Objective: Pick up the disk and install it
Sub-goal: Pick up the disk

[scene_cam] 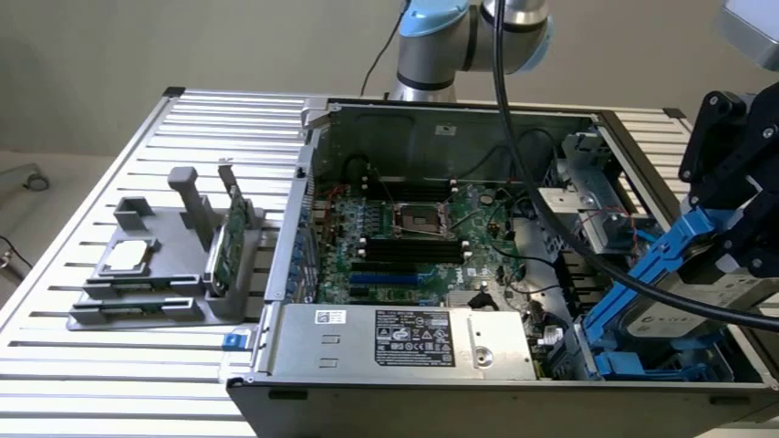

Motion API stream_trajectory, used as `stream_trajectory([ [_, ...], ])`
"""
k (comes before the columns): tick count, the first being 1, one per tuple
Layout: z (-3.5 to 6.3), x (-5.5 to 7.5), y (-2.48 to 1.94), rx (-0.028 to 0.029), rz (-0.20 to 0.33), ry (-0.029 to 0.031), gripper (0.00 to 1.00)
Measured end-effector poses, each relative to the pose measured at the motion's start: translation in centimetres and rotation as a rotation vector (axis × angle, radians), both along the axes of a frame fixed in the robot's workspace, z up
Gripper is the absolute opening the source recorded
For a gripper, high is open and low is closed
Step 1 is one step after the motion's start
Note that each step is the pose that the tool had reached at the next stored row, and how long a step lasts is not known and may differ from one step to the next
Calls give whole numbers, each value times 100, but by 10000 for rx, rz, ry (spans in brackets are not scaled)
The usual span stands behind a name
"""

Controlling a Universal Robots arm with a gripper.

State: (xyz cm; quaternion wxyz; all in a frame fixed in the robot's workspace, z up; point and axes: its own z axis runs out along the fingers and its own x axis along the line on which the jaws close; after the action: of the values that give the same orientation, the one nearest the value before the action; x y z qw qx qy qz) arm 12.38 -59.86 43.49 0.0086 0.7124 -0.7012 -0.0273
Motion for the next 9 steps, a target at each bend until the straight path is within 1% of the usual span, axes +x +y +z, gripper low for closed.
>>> stream_trajectory([
  [3, -25, 8, -2, -1, 76, 56, 33],
  [5, -30, 15, -3, -5, 117, 82, 33],
  [7, -33, 25, -6, -1, 155, 103, 33],
  [9, -35, 38, -6, 5, 190, 109, 33],
])
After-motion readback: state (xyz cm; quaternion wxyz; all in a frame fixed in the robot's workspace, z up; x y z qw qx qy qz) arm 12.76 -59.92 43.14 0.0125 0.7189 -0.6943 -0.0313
